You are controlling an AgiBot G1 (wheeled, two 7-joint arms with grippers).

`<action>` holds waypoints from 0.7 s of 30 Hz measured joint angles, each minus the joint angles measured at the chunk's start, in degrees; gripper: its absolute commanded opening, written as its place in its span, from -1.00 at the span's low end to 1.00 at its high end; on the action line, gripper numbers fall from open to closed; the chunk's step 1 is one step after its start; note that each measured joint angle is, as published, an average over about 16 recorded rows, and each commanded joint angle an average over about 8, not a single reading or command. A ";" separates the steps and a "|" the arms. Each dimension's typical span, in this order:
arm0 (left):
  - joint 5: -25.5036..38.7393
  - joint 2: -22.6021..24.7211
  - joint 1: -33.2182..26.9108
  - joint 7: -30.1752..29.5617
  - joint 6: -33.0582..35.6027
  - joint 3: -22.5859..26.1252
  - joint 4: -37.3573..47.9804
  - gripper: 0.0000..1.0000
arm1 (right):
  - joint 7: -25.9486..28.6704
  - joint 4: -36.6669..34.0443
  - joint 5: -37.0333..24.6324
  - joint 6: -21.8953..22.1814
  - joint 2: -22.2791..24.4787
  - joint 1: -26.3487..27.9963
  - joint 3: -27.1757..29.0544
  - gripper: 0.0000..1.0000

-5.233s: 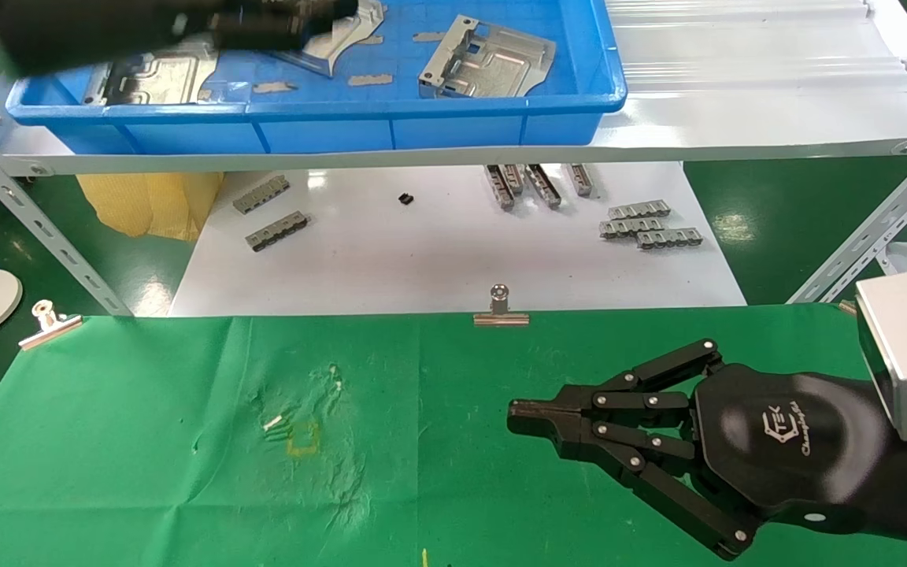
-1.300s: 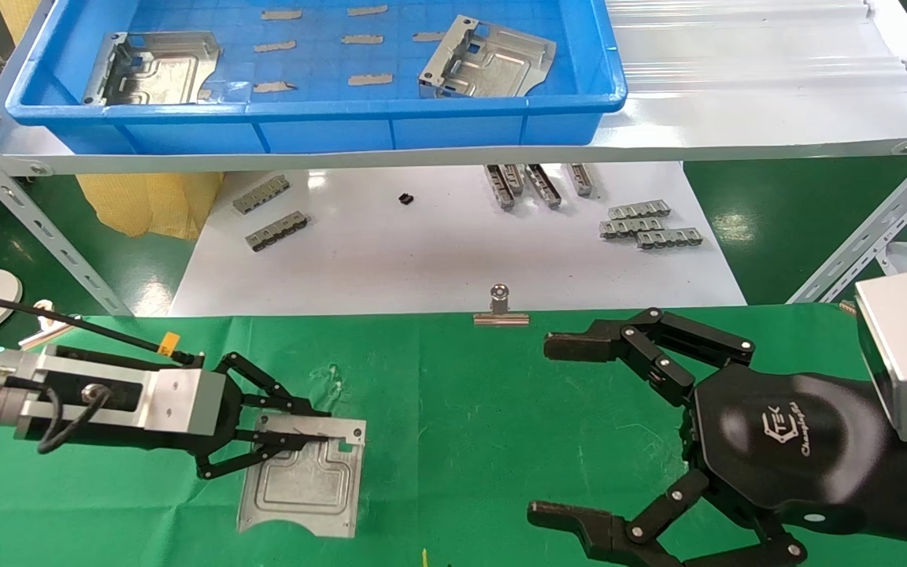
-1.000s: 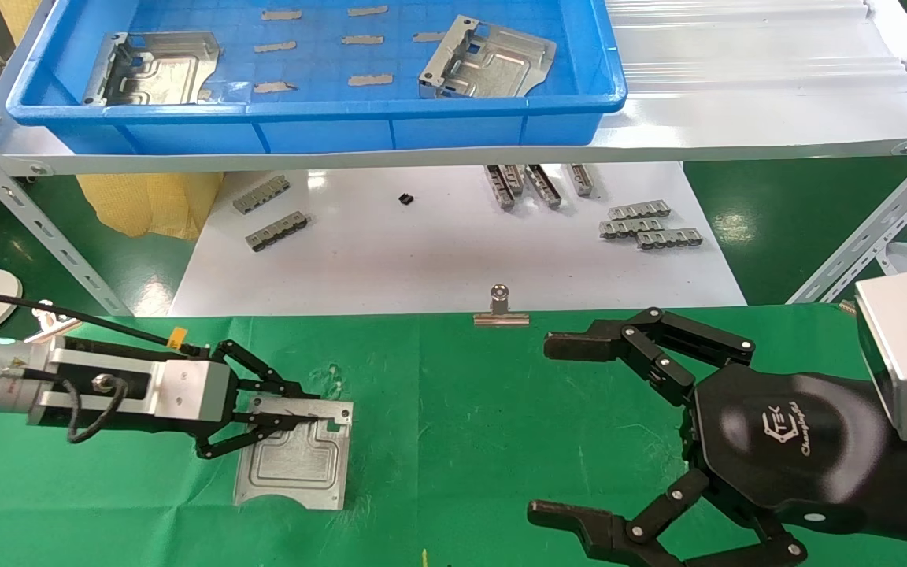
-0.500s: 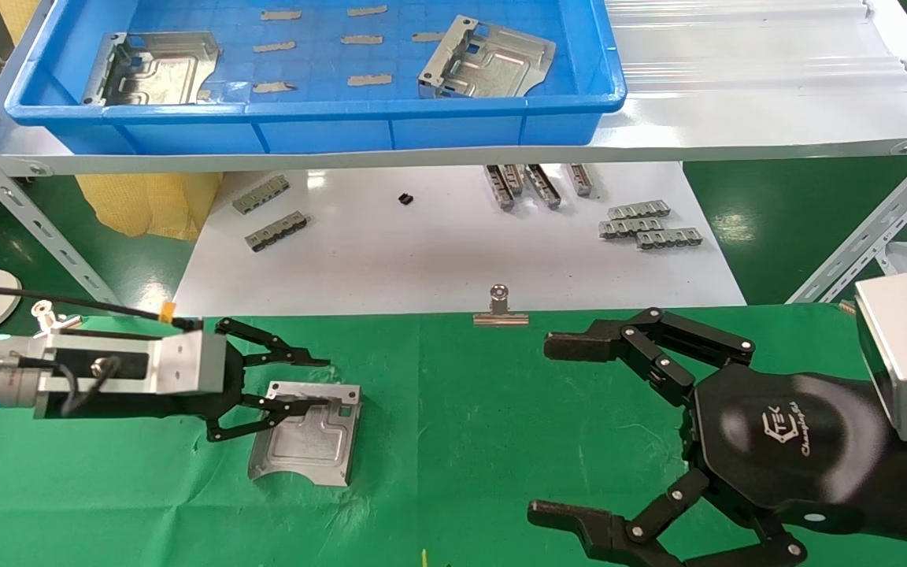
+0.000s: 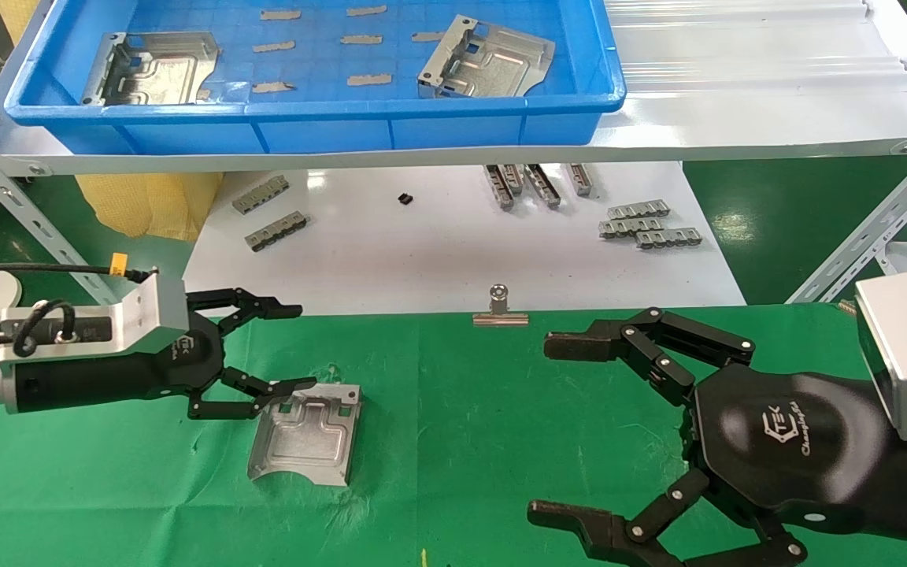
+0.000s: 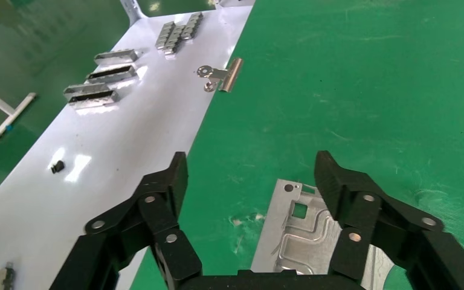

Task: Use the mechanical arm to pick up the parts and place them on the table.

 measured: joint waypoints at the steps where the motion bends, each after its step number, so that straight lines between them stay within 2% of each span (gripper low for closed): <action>1: -0.18 -0.11 0.17 -0.27 0.00 -0.16 -0.21 1.00 | 0.00 0.00 0.00 0.00 0.00 0.00 0.00 1.00; 9: -1.27 -1.36 2.35 -3.34 -0.38 -1.74 -5.17 1.00 | 0.00 -0.01 0.00 0.00 0.00 0.00 0.00 1.00; 21: -5.15 -5.23 8.92 -12.74 -1.45 -6.81 -18.95 1.00 | -0.01 -0.01 0.01 0.00 0.00 0.01 -0.01 1.00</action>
